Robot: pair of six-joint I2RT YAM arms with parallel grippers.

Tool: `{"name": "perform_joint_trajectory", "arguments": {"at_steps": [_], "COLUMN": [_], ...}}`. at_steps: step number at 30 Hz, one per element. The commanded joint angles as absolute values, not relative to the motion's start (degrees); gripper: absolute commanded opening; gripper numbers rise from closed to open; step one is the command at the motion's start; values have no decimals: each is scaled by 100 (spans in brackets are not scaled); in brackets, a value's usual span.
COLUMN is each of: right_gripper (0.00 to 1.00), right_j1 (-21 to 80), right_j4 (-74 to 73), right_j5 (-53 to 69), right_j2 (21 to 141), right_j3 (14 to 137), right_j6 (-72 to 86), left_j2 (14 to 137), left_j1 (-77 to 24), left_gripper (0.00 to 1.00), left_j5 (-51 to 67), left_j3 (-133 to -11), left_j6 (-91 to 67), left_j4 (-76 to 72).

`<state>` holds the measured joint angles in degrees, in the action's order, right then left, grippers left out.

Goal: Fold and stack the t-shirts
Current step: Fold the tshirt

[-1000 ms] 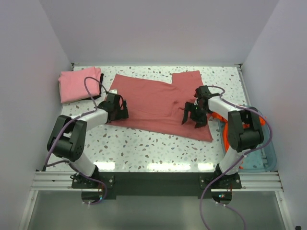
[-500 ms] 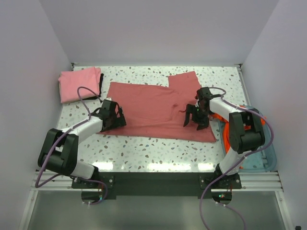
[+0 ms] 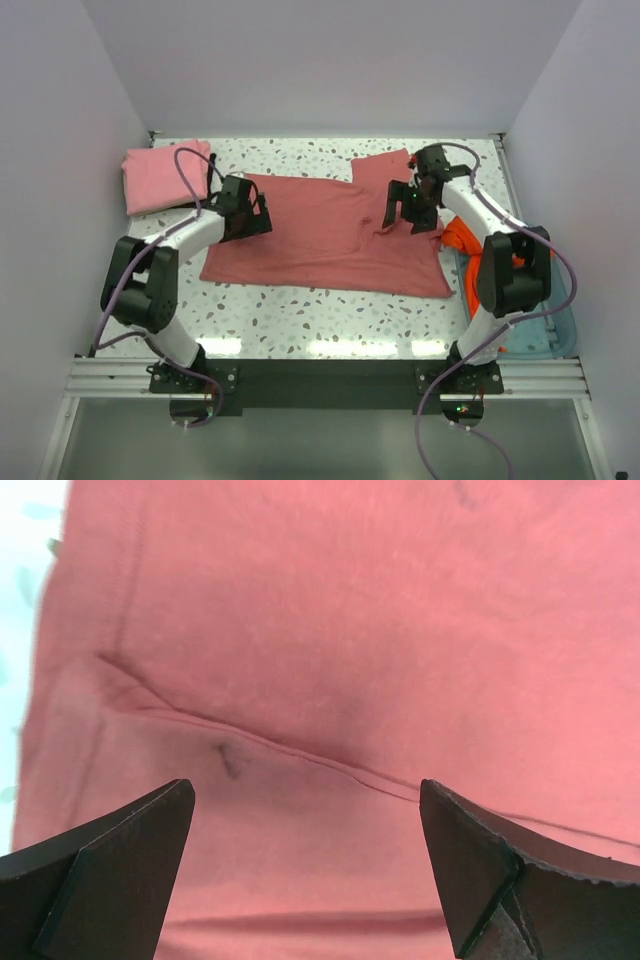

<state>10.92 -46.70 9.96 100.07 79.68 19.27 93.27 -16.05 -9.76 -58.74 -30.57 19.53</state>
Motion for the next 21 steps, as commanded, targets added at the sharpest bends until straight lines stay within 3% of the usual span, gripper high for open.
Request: {"name": "perform_joint_trajectory", "arguments": {"at_steps": [1,9,21], "right_gripper": [82,82,81], "right_j1": [1072,1081,1090], "right_j4": [-4457,-3797,-4025], "right_j5": [1046,1011,1081], "right_j2": [10510,10696,10679], "right_j3": [7937,7278,6259], "right_j6": [1863,1899,1854], "left_j2": [9755,9712,9080], "left_j1": [-1538,-1529,-1529], "left_gripper": [100,100,100], "left_j5": [-765,-721,-721], "left_j3": [-5863,-5283,-4282], "left_j6": [-2874,-2980,-3190], "left_j4": [1600,1336,1608]}}
